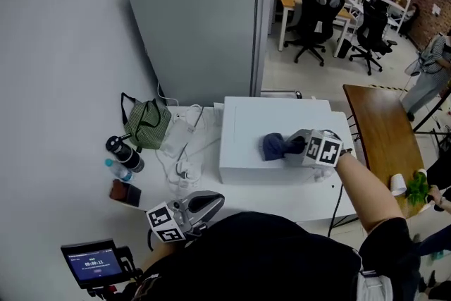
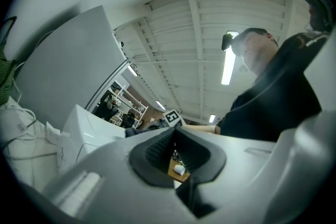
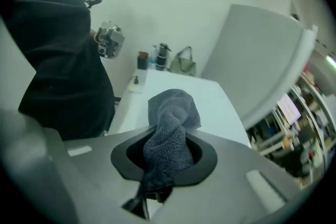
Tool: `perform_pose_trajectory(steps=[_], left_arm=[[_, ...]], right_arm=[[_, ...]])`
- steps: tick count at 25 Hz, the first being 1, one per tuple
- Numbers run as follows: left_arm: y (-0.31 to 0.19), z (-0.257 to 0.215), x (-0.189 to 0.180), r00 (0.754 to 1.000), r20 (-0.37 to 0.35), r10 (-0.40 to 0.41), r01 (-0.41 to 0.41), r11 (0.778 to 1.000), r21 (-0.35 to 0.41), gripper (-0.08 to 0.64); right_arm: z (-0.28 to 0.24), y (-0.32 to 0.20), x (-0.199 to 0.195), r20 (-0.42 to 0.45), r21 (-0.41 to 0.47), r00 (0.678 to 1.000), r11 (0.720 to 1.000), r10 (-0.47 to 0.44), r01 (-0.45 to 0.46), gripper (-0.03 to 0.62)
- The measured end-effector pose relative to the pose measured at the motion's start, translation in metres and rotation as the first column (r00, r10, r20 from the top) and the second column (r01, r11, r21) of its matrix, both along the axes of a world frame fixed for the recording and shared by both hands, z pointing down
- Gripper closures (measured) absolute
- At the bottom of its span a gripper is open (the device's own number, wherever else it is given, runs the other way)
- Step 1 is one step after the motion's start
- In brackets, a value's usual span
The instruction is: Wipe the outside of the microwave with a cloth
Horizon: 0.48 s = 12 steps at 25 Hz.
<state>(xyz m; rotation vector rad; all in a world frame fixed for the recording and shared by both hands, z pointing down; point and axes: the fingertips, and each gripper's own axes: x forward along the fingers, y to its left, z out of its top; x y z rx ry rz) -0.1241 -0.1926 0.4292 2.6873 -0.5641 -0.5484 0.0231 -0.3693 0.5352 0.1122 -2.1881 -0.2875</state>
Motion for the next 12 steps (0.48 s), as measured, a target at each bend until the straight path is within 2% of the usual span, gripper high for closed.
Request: perform_pose_trajectory(steps=[1,3,4,6,9,12], left_arm=[[0.0,-0.002,0.005,1.0,0.008,-0.013,0.013,1.0,0.005,0.557],[0.0,-0.003,0.013,0.999,0.02,-0.042,0.042,0.999,0.007,0.557],[0.0,-0.002,0.017,0.998,0.022,-0.054,0.054,0.999,0.004,0.557],[0.0,-0.002,0.025,0.997,0.023,-0.073,0.073,0.997,-0.001,0.557],[0.0,-0.001,0.032,0.996,0.036,-0.083,0.083,0.997,-0.005,0.557],[-0.004,0.0,0.038,0.996,0.046,-0.071,0.071,0.997,-0.003,0.557]], right_arm=[[0.002,0.012,-0.046,0.009,-0.004,0.996,0.996,-0.089,0.089,0.525],[0.008,0.036,-0.118,0.012,-0.019,0.978,0.978,-0.209,0.209,0.525],[0.011,0.044,-0.143,0.004,-0.019,0.97,0.97,-0.242,0.242,0.525],[0.02,0.049,-0.167,-0.012,-0.019,0.966,0.966,-0.259,0.258,0.525],[0.021,0.043,-0.148,0.025,-0.065,0.975,0.973,-0.219,0.22,0.526],[0.024,0.036,-0.066,-0.019,-0.102,0.986,0.981,-0.167,0.164,0.526]])
